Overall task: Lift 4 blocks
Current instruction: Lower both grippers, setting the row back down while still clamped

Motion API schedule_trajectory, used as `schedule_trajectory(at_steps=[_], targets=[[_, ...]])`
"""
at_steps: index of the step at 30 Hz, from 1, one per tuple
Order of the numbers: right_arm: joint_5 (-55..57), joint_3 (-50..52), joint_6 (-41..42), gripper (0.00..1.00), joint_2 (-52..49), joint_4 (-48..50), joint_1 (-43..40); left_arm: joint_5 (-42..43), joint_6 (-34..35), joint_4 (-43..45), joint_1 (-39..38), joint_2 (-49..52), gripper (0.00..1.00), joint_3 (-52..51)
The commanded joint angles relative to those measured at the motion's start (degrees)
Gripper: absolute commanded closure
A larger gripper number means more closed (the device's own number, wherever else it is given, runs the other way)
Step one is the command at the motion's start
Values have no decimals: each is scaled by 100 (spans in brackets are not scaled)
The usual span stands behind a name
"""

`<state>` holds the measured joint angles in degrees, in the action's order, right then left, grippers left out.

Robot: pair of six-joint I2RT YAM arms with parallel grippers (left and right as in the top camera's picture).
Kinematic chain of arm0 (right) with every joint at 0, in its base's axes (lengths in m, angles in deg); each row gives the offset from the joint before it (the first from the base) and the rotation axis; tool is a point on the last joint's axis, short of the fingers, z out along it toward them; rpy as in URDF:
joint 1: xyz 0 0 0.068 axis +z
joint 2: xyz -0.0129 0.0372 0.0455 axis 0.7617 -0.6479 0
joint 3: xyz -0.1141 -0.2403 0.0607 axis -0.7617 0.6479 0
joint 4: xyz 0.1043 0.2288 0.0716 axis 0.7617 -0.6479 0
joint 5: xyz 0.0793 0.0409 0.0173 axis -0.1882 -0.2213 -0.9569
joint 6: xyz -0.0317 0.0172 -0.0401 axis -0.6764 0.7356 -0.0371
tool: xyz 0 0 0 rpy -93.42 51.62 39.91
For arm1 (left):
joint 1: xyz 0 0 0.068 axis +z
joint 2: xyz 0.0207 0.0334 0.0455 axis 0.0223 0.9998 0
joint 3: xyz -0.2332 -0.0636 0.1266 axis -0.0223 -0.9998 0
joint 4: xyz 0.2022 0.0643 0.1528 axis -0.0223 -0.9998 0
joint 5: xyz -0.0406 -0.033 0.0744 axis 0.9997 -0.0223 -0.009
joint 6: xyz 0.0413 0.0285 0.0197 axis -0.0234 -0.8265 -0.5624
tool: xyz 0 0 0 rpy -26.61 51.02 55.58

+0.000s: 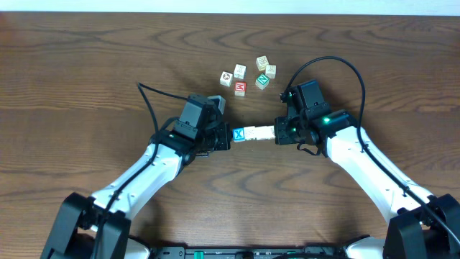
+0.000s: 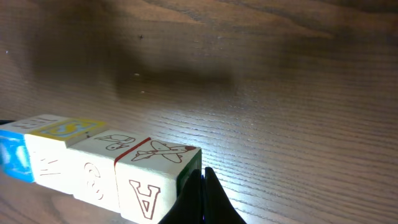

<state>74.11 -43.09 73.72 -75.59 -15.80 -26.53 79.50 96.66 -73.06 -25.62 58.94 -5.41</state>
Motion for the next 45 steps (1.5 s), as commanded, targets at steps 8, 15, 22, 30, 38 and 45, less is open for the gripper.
schedule_trajectory(at_steps=[8,15,22,30,38,45], targets=[[-1263,-260,63,99,-192,92,284,861,-35,153,-345,212,93,369],[-1403,-260,61,99,-546,87,310,859,-48,151,-345,227,93,369],[-1401,-260,61,99,-586,92,348,859,-52,153,-345,297,93,367],[-1399,-260,61,99,-597,85,348,863,-50,153,-348,544,93,326],[-1270,-260,59,99,-597,35,348,859,-52,162,-345,662,93,326],[-1226,-219,59,99,-597,28,380,813,-52,155,-345,662,93,326]])
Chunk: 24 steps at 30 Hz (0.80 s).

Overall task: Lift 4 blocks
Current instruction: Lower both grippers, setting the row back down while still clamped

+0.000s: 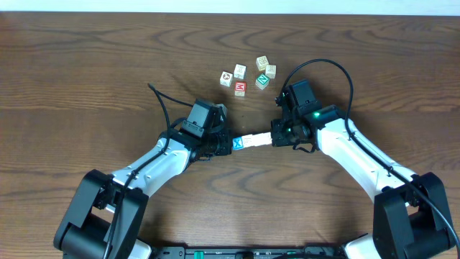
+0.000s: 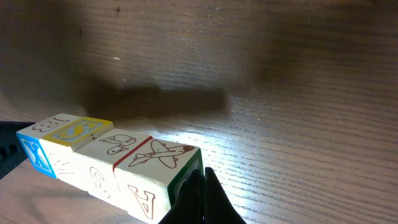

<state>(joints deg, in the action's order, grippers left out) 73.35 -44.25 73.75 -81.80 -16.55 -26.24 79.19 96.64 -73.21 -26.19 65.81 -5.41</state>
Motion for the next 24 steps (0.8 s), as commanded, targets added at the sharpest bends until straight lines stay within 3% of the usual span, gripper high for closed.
schedule_trajectory(at_steps=[1,24], targets=[[-1132,-83,57,99,24,107,358,841,-50,170,-289,-24,93,326],[-1012,125,55,99,22,162,372,601,-48,168,-291,-13,93,210]])
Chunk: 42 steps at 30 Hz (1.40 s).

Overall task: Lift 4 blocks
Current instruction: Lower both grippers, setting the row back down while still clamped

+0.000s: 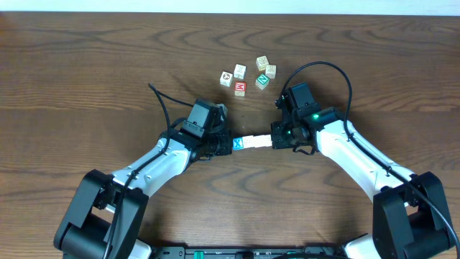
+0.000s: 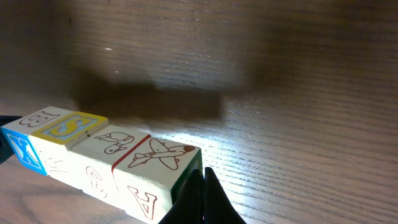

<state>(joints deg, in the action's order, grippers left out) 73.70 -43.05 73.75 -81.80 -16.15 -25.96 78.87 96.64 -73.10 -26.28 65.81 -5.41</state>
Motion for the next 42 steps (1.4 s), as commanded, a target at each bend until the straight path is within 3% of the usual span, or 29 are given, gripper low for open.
schedule_trajectory(at_steps=[1,42], targets=[[-1036,13,57,99,15,125,343,636,-50,157,-282,-13,93,190],[-778,42,57,99,-356,160,345,319,-52,177,-282,-13,93,-81]])
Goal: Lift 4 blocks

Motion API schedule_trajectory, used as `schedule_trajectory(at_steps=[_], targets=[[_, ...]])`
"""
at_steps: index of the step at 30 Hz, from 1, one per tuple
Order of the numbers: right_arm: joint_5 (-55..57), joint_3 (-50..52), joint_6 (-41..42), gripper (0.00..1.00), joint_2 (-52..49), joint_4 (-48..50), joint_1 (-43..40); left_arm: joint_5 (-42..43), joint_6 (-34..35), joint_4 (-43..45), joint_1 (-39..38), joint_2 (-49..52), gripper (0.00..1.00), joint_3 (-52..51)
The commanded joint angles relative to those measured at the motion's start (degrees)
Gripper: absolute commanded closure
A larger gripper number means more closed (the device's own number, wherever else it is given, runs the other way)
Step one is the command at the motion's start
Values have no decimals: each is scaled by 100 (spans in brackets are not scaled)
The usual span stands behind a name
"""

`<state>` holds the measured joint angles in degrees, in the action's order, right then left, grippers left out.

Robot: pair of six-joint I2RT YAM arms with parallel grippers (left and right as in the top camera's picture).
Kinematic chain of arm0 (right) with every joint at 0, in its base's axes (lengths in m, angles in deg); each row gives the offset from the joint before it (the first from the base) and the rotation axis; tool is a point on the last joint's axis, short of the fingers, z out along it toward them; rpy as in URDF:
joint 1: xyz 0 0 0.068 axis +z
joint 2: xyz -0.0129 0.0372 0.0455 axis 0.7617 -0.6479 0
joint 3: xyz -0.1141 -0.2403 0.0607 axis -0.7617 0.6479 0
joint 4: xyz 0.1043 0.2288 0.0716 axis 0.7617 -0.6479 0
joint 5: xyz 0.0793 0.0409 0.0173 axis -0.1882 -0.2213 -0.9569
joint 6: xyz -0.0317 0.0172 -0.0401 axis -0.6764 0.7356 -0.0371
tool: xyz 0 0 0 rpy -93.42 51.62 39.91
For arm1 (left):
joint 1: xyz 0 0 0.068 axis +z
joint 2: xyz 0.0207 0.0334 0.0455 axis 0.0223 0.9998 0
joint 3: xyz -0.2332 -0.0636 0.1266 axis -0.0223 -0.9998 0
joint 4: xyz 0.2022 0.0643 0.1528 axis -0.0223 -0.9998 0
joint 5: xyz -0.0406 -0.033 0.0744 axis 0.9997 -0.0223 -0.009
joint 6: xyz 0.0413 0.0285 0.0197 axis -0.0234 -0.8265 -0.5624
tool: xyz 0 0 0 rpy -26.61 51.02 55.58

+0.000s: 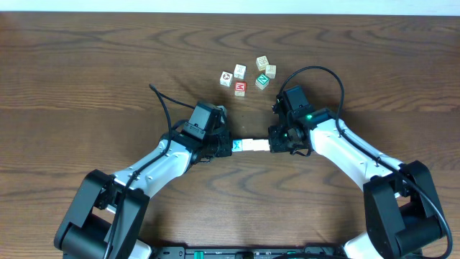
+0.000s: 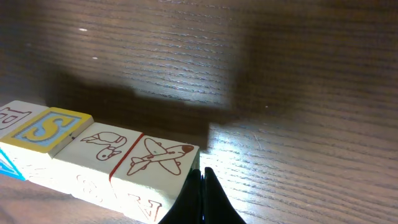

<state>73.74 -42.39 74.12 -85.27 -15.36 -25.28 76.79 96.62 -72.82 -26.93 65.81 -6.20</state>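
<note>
Four letter blocks form one row (image 1: 250,145) squeezed end to end between my two grippers. In the right wrist view the row shows an airplane block (image 2: 158,158), a duck block (image 2: 102,146), a yellow S block (image 2: 46,127) and a fourth block (image 2: 11,114) cut off at the left edge. My right gripper (image 2: 202,199) is shut, its joined fingers pressed against the airplane block's end face. My left gripper (image 1: 228,146) presses the blue end of the row; its jaws are hidden. The row's shadow (image 2: 155,93) falls on the wood behind it.
Several loose blocks (image 1: 248,75) lie in a cluster toward the far side of the wooden table (image 1: 86,65), just beyond both wrists, among them a red one (image 1: 240,88) and a green one (image 1: 262,80). A black cable (image 1: 162,108) loops off the left arm.
The row, still clamped between both grippers, sits slightly nearer the table's front edge. The right wrist camera looks down more on the top faces, and the shadow is sharper and closer.
At first the row was clamped between both grippers in mid-table, its shadow faint and far behind. At each later moment both arms and the row stood a little nearer the front edge, with the shadow closer. The loose cluster never moved.
</note>
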Motion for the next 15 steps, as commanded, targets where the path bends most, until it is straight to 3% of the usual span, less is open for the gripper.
schedule_trajectory(at_steps=[1,15], targets=[[-769,-11,20,99,-9,83,278,525,-52,149,-216,-13,93,-2],[-758,299,22,99,-15,328,278,376,-118,92,-216,-9,93,-2]])
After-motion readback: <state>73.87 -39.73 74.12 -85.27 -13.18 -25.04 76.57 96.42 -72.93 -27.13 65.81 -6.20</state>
